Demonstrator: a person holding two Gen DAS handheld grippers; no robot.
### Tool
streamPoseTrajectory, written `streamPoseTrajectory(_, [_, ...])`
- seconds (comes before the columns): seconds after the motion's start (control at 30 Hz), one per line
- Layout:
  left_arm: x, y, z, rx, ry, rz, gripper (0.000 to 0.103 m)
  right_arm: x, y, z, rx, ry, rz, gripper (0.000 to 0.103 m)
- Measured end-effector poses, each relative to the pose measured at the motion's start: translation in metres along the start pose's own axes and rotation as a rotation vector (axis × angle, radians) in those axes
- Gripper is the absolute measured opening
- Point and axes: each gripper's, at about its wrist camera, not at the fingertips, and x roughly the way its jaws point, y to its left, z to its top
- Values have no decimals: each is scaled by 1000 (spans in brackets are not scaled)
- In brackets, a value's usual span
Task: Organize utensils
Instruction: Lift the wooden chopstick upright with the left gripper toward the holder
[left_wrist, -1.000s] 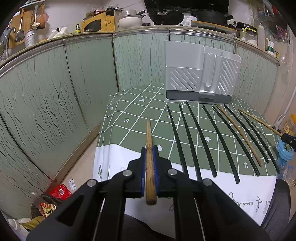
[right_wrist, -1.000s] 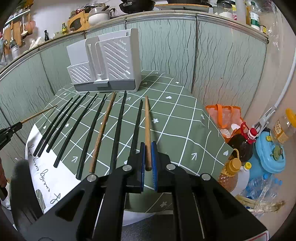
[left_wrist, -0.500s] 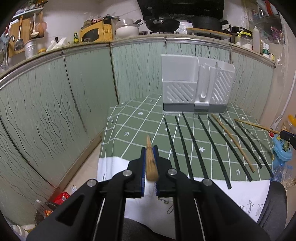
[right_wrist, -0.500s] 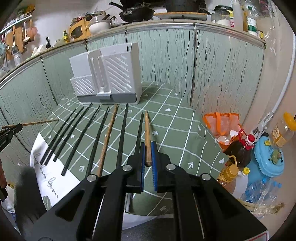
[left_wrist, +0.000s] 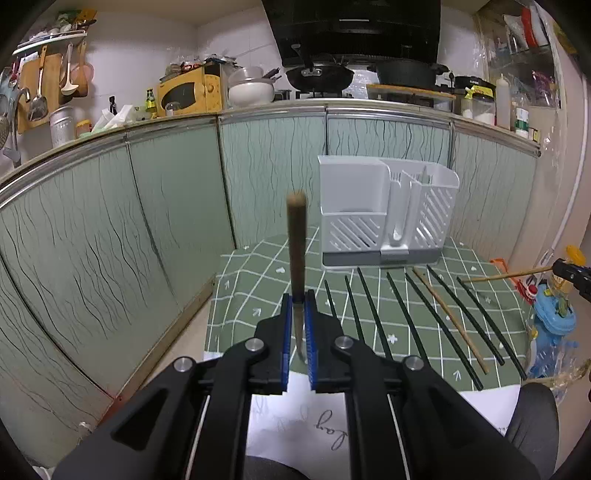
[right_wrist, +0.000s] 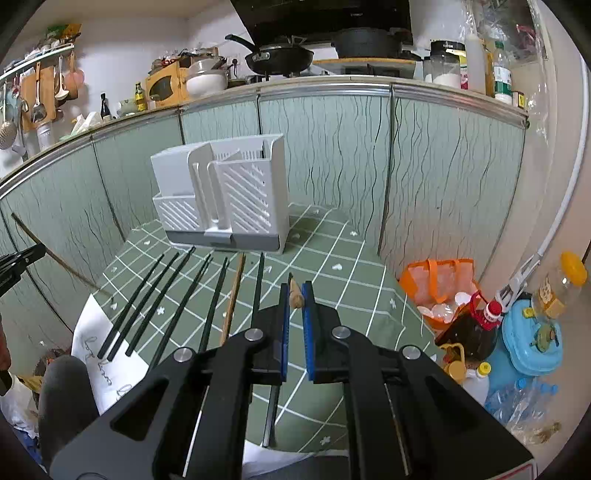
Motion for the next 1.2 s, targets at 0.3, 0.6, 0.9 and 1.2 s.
streamPoseTrajectory(0.3, [-5,2,20,8,-35,-12,8,-2,-1,18,0,-27,-3,6])
streamPoseTrajectory(0.6, [-7,2,23,8,-41,-36,7,-8,2,30,-17,-45,-4,6])
streamPoseTrajectory(0.9, [-10,-4,41,22,-74,-59,7,-19,11,65,-48,-87,9,6])
streamPoseTrajectory(1.2, [-10,-19,69,43,-118,-99,7,-24,18,102,-61,-118,29,6])
